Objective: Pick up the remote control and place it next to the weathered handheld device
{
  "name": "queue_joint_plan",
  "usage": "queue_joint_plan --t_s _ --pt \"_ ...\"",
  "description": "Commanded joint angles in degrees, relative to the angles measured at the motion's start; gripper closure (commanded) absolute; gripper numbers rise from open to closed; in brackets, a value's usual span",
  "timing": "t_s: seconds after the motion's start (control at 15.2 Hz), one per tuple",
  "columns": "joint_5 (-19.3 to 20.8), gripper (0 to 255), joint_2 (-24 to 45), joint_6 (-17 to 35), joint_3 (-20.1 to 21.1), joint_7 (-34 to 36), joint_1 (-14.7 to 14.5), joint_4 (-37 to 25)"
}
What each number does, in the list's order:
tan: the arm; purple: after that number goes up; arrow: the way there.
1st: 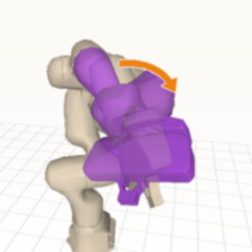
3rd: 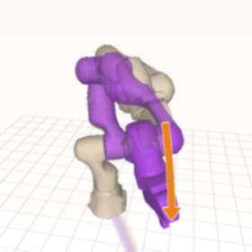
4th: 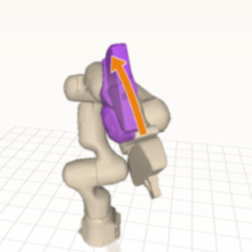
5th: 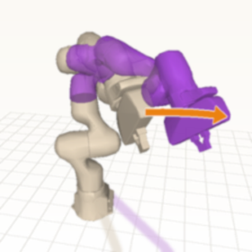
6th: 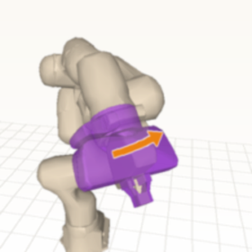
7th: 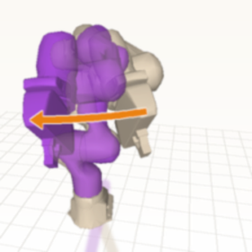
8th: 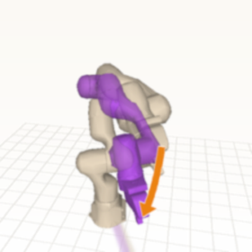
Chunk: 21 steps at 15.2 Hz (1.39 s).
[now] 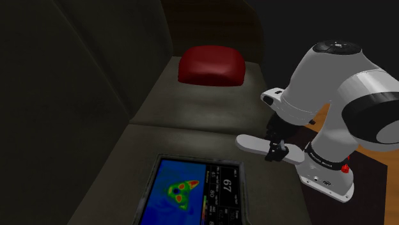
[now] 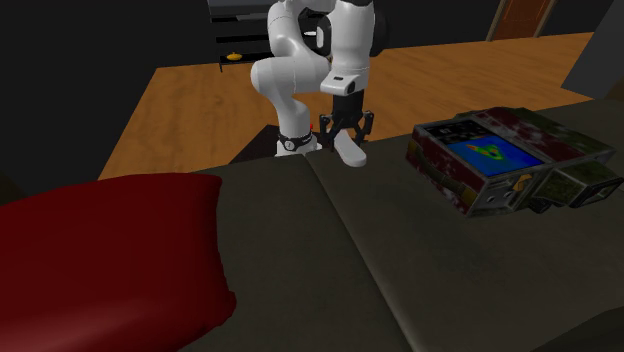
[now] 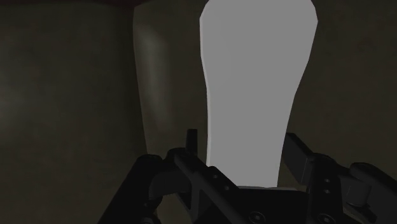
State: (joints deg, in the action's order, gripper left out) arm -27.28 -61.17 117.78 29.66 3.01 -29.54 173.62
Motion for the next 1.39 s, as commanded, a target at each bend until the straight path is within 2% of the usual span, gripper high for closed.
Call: queue_joint_plan --t_s 0.0,0.26,0.33,0.66,0.92,1.32 --pt "-0.1 255 0.1 0.1 0.0 0.0 0.0 0.1" --pt "-0.1 255 0.1 0.1 0.0 0.0 0.0 0.1" --pt "-0.1 0 0.1 0.2 0.0 0.0 0.0 0.1" --pt "-0.1 0 0.1 0.1 0.0 0.0 0.0 0.1" --pt "3.9 0 -4.2 -9.3 -3.7 0.2 1.5 -5.4" --pt "3.9 0 -4.2 -9.3 -3.7 0.3 1.5 -5.4"
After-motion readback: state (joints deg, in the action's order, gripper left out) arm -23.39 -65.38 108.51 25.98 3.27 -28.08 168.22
